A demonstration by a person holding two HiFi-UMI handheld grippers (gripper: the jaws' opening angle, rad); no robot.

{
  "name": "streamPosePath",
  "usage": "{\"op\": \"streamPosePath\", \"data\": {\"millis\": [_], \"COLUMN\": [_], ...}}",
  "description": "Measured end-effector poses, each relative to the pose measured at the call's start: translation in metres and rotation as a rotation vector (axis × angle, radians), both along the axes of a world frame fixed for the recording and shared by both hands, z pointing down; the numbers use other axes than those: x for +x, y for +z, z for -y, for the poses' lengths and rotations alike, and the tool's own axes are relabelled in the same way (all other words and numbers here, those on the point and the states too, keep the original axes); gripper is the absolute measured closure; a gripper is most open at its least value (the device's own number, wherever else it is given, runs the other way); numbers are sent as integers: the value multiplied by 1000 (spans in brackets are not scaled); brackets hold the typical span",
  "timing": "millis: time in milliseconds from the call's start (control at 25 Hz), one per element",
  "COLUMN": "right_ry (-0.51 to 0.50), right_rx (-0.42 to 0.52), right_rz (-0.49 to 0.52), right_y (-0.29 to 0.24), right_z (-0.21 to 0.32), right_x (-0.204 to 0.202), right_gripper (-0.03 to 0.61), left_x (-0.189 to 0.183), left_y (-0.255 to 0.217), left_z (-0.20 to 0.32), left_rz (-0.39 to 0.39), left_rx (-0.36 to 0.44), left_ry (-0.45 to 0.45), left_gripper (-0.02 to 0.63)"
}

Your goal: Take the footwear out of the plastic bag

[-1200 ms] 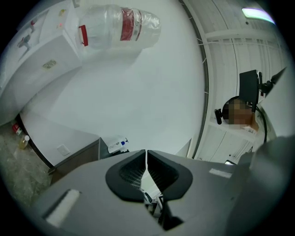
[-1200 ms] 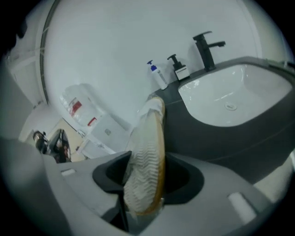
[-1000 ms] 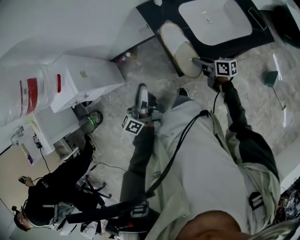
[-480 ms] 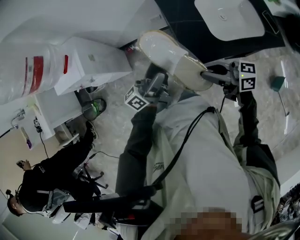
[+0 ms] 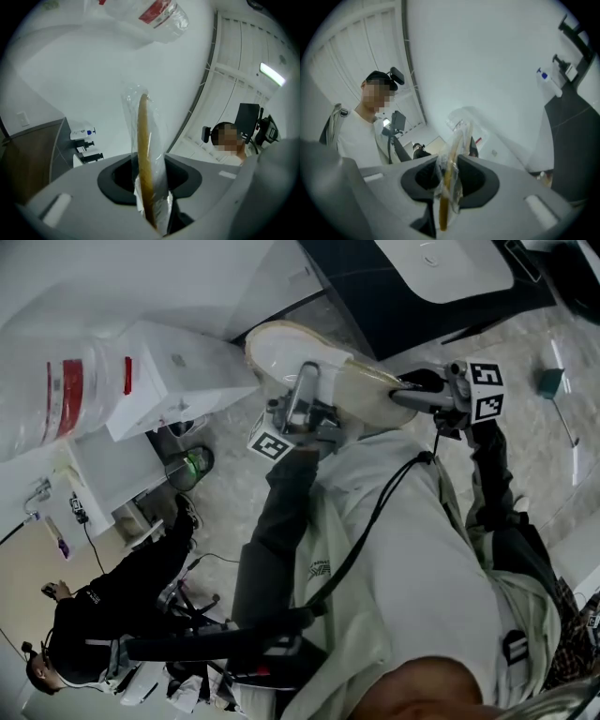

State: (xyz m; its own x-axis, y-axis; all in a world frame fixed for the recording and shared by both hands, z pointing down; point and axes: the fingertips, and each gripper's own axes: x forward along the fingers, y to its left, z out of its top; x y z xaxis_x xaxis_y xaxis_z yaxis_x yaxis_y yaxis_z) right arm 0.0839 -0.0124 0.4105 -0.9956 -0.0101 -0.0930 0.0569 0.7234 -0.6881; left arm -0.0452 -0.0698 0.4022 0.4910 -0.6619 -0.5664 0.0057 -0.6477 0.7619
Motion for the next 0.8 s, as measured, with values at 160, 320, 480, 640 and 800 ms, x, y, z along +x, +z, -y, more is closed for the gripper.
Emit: {"op": "streamPosePath", "data": {"millis": [160,320,480,640,800], "right_ry": [184,201,175,292,474], "right_rx": [102,146,178,223,259], "right_rz": [92,120,193,190,-18], "right_y": [-18,-35,-63,-81,-50], "right_z": [12,0,-12,-7,4], "right_x": [6,5,9,29,21], "right_gripper": [497,497,497,497,497], "left_x": [-22,-33,-46,-76,-99], "left_y": [-20,-35,-43,-43,-42], "left_z": [-2,-8,-10,-3,3], "left_rz": [-113,-147,-220,-261,-321], "left_rx": [16,59,92,78,48], "left_ry": [-47,-42,10,-85,-174], "left_gripper": [511,509,506,508,511]}}
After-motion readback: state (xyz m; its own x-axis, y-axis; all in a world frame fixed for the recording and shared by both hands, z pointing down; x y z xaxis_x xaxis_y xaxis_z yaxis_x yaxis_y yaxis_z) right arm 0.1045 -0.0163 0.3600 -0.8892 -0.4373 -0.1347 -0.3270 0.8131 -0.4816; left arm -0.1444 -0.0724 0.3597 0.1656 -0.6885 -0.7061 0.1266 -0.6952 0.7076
